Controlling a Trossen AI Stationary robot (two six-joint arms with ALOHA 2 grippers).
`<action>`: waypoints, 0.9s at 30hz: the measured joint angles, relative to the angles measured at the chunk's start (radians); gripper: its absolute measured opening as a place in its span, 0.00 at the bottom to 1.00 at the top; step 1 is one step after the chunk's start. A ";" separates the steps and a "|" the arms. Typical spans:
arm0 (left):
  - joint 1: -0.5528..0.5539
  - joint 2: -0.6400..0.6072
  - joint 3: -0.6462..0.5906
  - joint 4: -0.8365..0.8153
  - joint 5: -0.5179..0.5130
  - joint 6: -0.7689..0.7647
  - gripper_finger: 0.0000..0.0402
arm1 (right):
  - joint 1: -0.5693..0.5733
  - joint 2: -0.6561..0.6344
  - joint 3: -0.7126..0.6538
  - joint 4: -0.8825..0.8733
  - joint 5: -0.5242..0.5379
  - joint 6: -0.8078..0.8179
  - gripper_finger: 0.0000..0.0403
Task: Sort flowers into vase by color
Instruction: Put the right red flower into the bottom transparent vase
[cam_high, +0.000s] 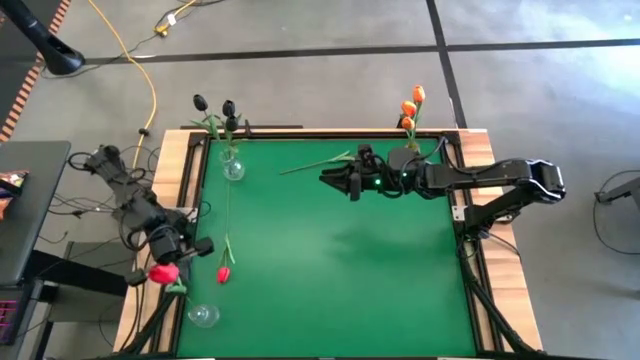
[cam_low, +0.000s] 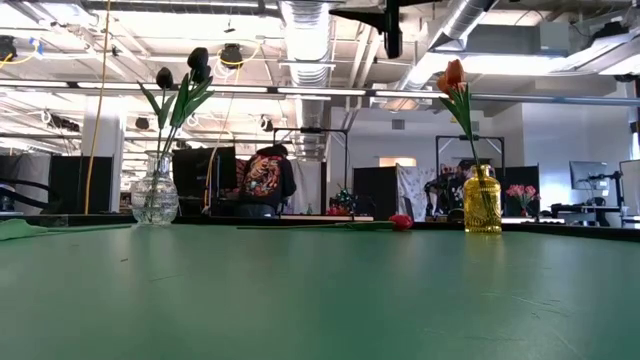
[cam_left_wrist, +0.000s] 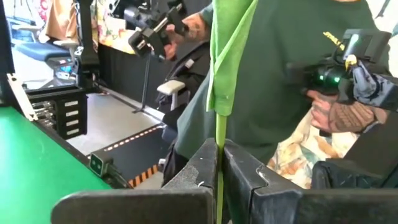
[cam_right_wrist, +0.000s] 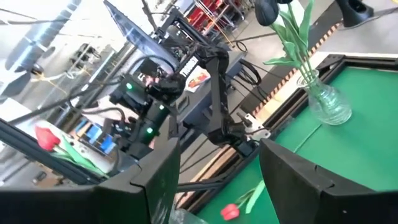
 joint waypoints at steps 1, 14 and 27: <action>-0.007 0.004 -0.004 0.002 -0.009 0.000 0.00 | 0.000 0.000 0.000 0.003 0.000 0.009 0.61; -0.080 0.067 -0.030 0.012 -0.058 -0.021 0.00 | 0.000 -0.001 0.000 0.002 0.000 0.029 0.61; -0.138 0.119 -0.030 -0.027 -0.109 0.060 0.00 | 0.021 -0.002 0.000 0.000 0.000 0.093 0.61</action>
